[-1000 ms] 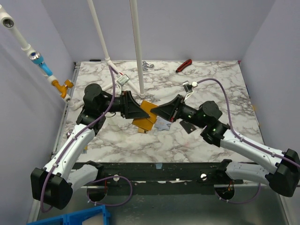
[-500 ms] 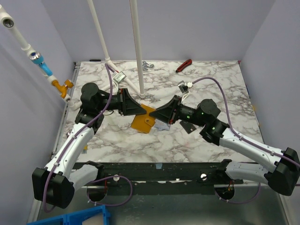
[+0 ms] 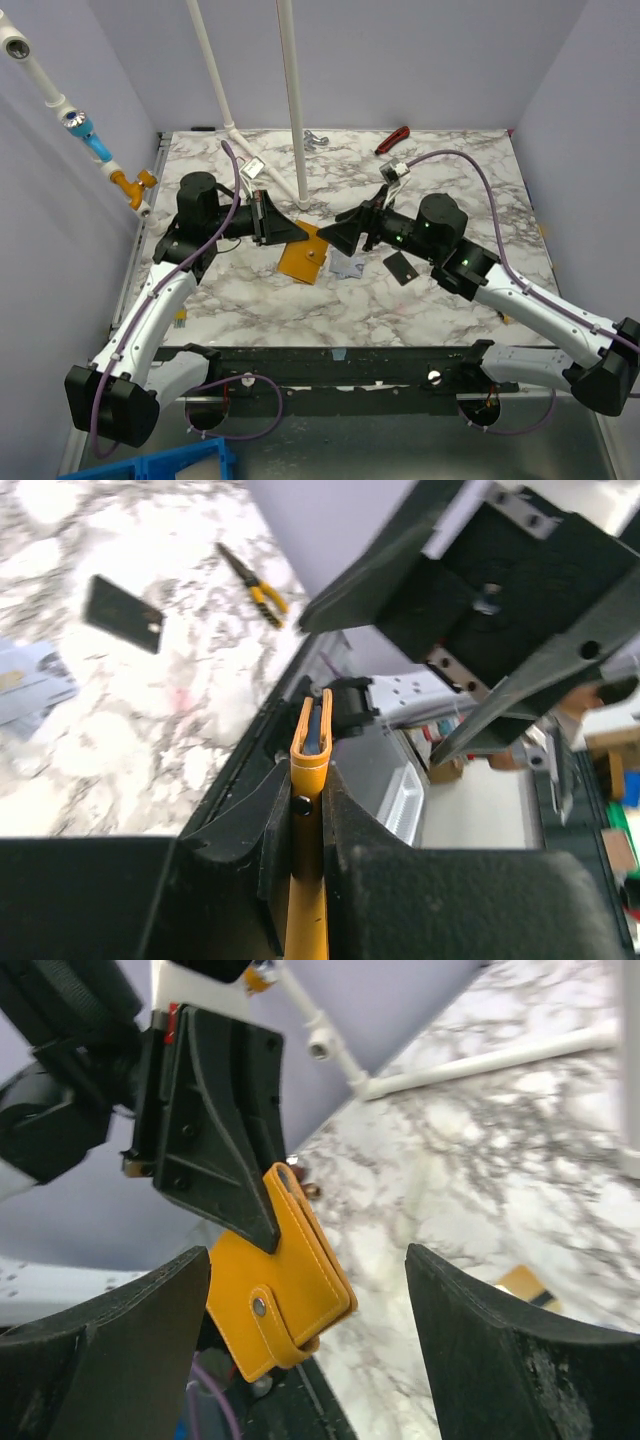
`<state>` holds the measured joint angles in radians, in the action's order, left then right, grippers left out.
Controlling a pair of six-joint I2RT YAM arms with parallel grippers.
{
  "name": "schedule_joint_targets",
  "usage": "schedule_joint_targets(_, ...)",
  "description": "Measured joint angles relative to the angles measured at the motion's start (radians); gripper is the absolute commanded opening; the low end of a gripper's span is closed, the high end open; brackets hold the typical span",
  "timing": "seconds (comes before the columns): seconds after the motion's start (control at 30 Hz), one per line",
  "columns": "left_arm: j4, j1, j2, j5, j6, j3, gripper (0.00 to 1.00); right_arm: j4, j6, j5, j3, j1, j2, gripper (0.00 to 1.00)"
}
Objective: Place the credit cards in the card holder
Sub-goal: Open the card holder.
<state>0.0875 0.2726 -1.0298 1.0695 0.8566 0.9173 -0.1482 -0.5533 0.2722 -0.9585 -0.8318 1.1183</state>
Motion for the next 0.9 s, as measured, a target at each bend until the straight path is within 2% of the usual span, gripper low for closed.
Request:
schedule_joint_targets(0.13,0.15,-0.014,-0.01,-0.099,-0.069,0.029,0.0,0.107,0.086,-0.135,-0.021,0.0,-0.024,0.81)
schedule_joint_targets(0.3,0.244,-0.042,-0.015,-0.193,-0.087,0.02,0.0,0.183,0.163,-0.283,-0.013,-0.017,0.002,0.76)
schedule_joint_targets(0.57,0.316,-0.099,-0.014,-0.293,-0.093,-0.031,0.0,0.216,0.286,-0.442,-0.006,-0.154,0.066,0.74)
schedule_joint_targets(0.9,0.326,-0.11,-0.013,-0.319,-0.093,-0.04,0.0,0.185,0.373,-0.584,-0.015,-0.354,0.18,0.74)
